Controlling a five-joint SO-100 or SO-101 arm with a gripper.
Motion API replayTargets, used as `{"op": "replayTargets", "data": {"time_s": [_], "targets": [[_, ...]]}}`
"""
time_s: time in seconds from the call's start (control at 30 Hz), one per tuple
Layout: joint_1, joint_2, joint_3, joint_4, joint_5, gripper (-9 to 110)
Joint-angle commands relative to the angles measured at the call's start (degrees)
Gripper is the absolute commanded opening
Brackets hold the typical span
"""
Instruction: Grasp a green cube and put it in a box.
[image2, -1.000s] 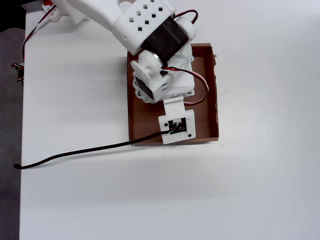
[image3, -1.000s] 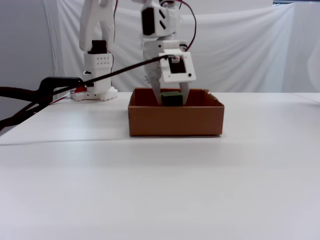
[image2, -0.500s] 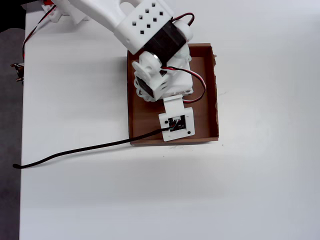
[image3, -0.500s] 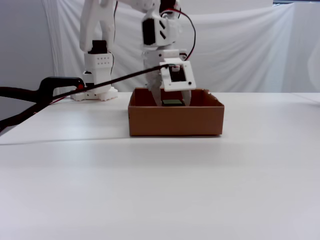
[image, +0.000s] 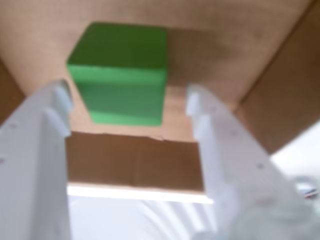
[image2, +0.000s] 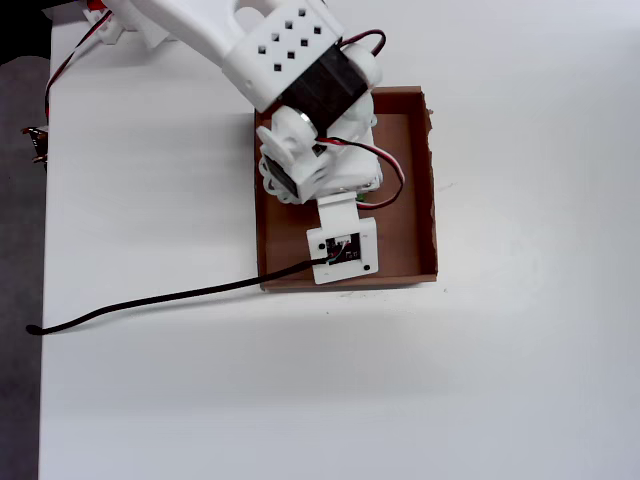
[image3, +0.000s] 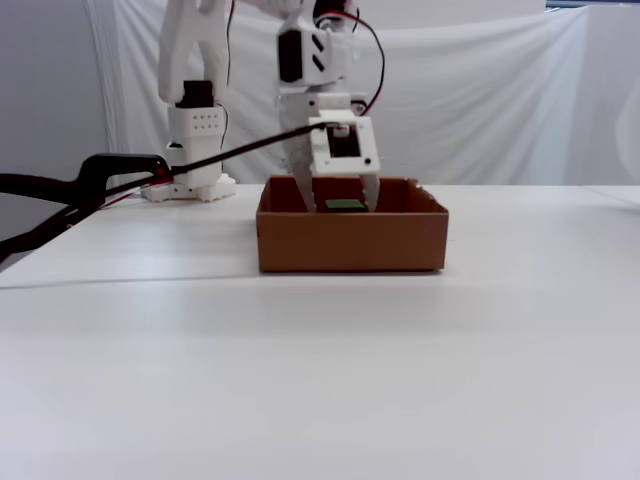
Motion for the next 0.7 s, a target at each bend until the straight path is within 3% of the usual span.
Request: {"op": "replayTargets", "data": {"time_s": [0.0,0.37,0.67], "targets": [[1.5,5.6,-5.2,4.3,-0.2,27],[6.7,15.6,-12.0,10.4,-0.5,24],[16.2,20.3,-18.5,19.2,-10.0,22]]}}
